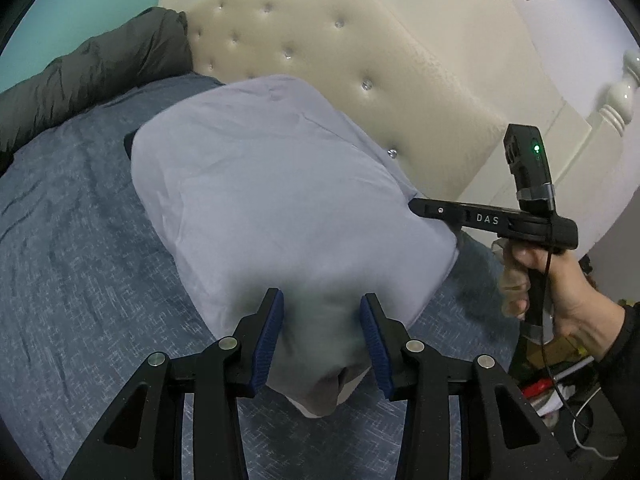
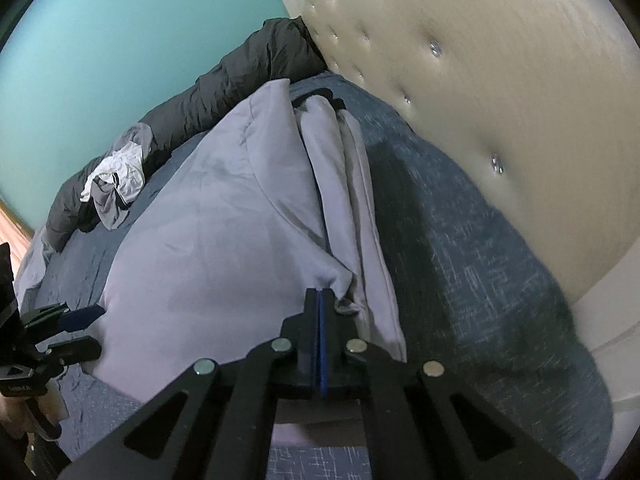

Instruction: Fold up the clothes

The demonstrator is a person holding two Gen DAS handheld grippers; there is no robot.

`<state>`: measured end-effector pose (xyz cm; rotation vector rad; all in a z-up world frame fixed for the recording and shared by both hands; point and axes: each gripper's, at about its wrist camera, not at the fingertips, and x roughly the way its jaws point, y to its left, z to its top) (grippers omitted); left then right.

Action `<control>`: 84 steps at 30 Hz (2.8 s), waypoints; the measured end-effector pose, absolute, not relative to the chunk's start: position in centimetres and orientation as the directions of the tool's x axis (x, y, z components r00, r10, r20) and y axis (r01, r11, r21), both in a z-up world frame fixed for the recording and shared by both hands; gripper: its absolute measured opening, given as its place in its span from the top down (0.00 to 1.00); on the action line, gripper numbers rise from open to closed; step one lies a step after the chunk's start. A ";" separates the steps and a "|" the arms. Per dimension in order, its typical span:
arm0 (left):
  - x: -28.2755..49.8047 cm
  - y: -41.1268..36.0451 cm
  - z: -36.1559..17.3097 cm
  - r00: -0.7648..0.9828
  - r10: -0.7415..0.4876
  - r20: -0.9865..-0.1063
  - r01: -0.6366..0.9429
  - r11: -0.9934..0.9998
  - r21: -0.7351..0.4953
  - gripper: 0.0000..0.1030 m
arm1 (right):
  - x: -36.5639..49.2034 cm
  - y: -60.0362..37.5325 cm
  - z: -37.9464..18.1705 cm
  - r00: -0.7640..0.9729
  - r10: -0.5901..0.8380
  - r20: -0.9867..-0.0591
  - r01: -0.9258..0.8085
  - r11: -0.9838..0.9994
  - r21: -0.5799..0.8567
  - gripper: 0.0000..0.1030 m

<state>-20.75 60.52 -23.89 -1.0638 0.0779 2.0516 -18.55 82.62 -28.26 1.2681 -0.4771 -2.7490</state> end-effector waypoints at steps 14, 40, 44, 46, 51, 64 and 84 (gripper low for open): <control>-20.5 60.6 -23.6 -0.333 0.616 -0.714 -0.672 -0.686 -0.279 0.59 | -18.6 82.0 -27.4 -0.667 -0.168 -0.726 -0.071 -0.956 0.286 1.00; -21.4 57.7 -21.2 -0.342 0.619 -0.707 -0.613 -0.717 -0.331 0.58 | -18.7 81.6 -22.5 -0.686 -0.101 -0.720 -0.116 -0.963 0.245 1.00; -21.5 57.8 -21.2 -0.343 0.619 -0.706 -0.611 -0.718 -0.333 0.58 | -19.3 80.9 -21.9 -0.682 -0.102 -0.724 -0.085 -0.972 0.218 1.00; -21.3 57.7 -21.1 -0.343 0.619 -0.707 -0.609 -0.719 -0.335 0.58 | -19.6 80.9 -22.5 -0.660 -0.084 -0.747 -0.100 -0.975 0.199 1.00; -21.2 57.4 -20.9 -0.343 0.615 -0.710 -0.612 -0.720 -0.328 0.58 | -18.4 83.0 -23.3 -0.659 -0.023 -0.752 -0.198 -0.959 0.203 1.00; -20.3 57.0 -18.3 -0.378 0.620 -0.688 -0.604 -0.728 -0.324 0.58 | -15.5 82.5 -20.6 -0.710 -0.033 -0.703 -0.193 -0.952 0.239 1.00; -16.0 54.8 -12.8 -0.414 0.641 -0.646 -0.633 -0.713 -0.302 0.53 | -10.3 76.4 -14.9 -0.768 -0.011 -0.640 -0.185 -0.953 0.239 0.98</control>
